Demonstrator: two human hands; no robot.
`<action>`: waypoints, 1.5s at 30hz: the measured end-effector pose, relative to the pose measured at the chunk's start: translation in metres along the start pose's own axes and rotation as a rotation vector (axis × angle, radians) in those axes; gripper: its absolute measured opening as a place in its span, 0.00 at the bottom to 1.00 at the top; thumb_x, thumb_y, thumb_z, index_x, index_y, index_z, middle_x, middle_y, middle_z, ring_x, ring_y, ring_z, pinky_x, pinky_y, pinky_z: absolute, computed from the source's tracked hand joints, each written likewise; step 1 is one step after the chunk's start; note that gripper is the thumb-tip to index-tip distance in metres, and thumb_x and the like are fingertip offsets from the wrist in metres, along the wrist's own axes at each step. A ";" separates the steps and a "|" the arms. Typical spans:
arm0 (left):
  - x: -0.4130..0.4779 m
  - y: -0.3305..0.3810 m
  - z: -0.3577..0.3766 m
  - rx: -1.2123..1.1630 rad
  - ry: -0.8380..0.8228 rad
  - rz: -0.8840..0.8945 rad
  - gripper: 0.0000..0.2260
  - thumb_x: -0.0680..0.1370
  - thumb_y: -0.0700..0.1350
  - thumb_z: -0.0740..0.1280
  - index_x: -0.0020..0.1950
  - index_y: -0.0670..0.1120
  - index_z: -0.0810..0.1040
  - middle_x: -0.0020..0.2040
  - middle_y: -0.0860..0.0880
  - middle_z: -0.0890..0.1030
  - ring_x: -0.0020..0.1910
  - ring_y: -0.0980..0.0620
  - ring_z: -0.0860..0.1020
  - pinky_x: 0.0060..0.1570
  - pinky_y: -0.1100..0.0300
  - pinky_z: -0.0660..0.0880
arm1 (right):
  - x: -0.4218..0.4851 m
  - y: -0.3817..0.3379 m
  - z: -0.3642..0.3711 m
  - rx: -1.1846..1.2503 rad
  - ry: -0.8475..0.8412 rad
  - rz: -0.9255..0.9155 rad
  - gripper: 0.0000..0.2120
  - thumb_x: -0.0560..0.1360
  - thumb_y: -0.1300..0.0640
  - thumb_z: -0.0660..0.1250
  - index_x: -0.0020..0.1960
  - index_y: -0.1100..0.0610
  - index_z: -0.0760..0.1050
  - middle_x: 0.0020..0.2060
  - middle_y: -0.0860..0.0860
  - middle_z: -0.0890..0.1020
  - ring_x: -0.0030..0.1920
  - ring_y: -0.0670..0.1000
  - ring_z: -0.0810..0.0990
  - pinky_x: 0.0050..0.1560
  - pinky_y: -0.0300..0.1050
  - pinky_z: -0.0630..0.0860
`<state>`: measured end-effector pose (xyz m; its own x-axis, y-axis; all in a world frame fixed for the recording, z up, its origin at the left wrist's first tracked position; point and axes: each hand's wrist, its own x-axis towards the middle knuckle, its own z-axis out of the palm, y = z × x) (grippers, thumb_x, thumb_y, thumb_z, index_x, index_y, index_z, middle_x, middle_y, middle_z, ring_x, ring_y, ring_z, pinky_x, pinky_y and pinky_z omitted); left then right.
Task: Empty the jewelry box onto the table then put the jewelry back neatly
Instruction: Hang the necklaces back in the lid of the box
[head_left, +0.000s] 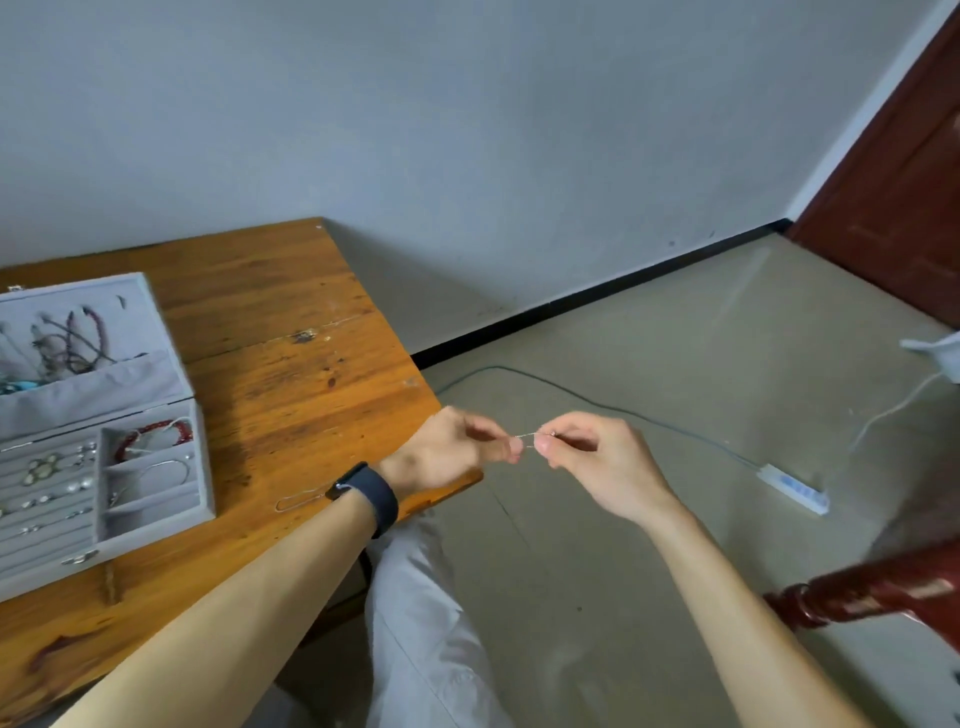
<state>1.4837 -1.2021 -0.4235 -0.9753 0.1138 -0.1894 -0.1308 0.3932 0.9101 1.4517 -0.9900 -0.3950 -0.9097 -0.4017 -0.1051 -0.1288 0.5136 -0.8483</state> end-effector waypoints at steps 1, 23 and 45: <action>-0.005 0.001 -0.002 -0.054 -0.030 -0.011 0.10 0.78 0.53 0.71 0.47 0.49 0.87 0.46 0.54 0.86 0.49 0.56 0.83 0.51 0.66 0.74 | -0.001 -0.004 -0.001 0.057 0.001 -0.010 0.03 0.75 0.53 0.71 0.43 0.49 0.83 0.37 0.48 0.85 0.41 0.44 0.82 0.48 0.39 0.76; -0.111 -0.062 -0.129 -0.171 0.452 -0.256 0.11 0.79 0.51 0.70 0.46 0.43 0.82 0.37 0.50 0.83 0.34 0.54 0.80 0.36 0.67 0.75 | 0.076 -0.041 0.088 0.297 -0.124 0.027 0.05 0.76 0.55 0.72 0.49 0.53 0.85 0.42 0.50 0.86 0.42 0.44 0.81 0.46 0.38 0.78; 0.087 -0.102 -0.291 1.040 0.614 -0.755 0.11 0.82 0.46 0.60 0.59 0.46 0.79 0.58 0.46 0.77 0.53 0.44 0.79 0.41 0.55 0.72 | 0.358 -0.080 0.217 -0.144 0.016 -0.056 0.09 0.75 0.48 0.72 0.53 0.48 0.85 0.52 0.42 0.85 0.55 0.46 0.80 0.55 0.37 0.72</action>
<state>1.3599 -1.4980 -0.4253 -0.6879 -0.7227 -0.0672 -0.7195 0.6912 -0.0672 1.2219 -1.3395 -0.4779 -0.9056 -0.4212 -0.0504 -0.2337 0.5946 -0.7693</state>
